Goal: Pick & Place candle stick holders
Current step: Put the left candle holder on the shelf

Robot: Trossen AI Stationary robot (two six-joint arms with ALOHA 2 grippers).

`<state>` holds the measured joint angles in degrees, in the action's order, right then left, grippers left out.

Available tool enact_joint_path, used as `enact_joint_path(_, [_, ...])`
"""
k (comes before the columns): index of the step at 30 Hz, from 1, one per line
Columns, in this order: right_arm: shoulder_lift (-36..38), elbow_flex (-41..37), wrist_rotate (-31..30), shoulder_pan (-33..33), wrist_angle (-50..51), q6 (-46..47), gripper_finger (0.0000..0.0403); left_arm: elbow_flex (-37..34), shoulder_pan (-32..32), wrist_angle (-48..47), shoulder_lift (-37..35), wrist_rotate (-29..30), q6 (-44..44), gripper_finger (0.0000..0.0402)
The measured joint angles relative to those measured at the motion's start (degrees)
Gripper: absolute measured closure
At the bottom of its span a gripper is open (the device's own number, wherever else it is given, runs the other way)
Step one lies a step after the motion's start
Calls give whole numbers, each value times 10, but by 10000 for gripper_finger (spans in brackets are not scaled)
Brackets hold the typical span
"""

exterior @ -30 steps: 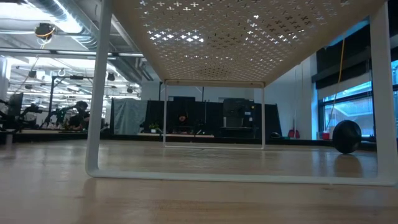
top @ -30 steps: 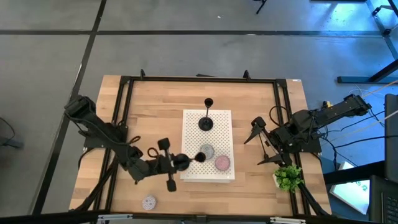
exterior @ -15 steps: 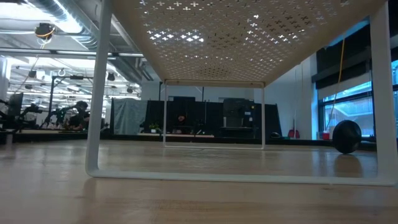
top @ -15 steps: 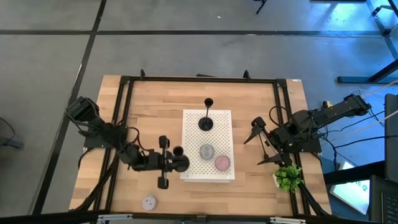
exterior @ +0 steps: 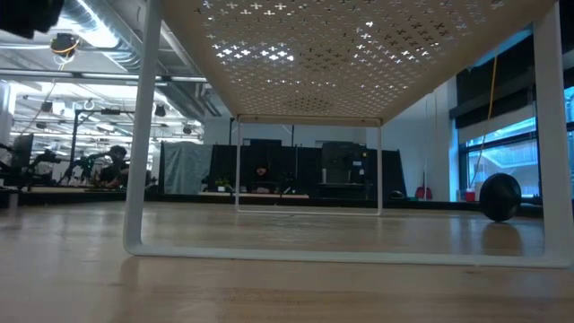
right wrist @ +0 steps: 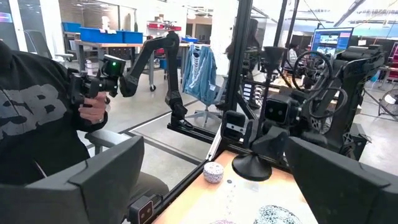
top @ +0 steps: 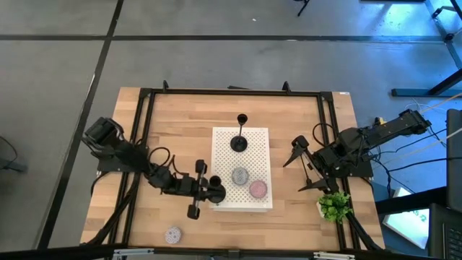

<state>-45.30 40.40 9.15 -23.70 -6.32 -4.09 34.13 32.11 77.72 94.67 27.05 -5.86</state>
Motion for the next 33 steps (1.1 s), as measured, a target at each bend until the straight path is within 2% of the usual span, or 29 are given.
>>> enact_joint_path(5, [0,0,0,0,1,0,10,0,-16,20,30,-8,23,396])
enact_joint_path(14, [0,0,0,0,5,0,10,0,-11,20,31,0,27,396])
enact_joint_path(19, [0,0,0,0,5,0,10,0,0,18,32,25,15,396])
enact_joint_path(33, [0,0,0,0,5,-1,10,0,-1,50,54,19,16,396])
